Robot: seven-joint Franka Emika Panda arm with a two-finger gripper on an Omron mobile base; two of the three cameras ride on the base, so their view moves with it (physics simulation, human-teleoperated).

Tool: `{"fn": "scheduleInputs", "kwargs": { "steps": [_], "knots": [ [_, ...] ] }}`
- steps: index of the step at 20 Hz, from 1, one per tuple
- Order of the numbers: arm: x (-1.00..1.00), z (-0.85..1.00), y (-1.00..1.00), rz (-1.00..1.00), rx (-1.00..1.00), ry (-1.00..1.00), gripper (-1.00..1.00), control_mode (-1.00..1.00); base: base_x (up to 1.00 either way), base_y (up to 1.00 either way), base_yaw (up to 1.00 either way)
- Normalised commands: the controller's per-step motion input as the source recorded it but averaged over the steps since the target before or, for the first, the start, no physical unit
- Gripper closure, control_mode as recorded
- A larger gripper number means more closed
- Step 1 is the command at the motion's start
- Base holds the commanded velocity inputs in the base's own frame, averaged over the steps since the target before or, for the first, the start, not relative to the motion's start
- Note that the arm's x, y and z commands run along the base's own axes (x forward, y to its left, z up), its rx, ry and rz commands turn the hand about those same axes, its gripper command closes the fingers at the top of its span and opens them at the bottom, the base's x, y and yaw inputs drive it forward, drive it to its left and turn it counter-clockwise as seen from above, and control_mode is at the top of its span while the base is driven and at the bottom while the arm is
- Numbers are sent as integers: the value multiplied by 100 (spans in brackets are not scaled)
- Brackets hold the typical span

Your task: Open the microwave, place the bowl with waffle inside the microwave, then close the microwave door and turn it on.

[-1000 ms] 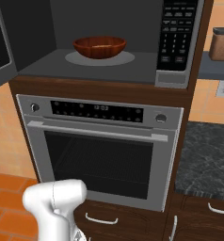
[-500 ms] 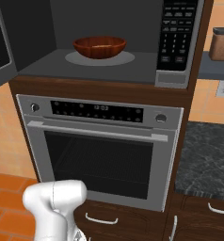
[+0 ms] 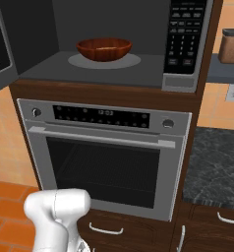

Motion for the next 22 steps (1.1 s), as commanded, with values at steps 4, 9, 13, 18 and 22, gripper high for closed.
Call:
{"fn": "scheduleInputs", "kwargs": {
  "steps": [4, 9, 13, 18, 22],
  "knots": [
    [0, 14, 41, 6, -15, -14, 100, -100, 0, 0, 0],
    [-16, 5, 22, 3, -8, -8, 100, -100, 0, 0, 0],
    [-34, 47, 12, -1, -5, -13, 100, -100, 0, 0, 0],
    [-23, 70, -52, -3, 9, -10, 100, -100, 0, 0, 0],
    [-37, 66, -94, 0, 20, -12, 100, -100, 0, 0, 0]
  ]
}}
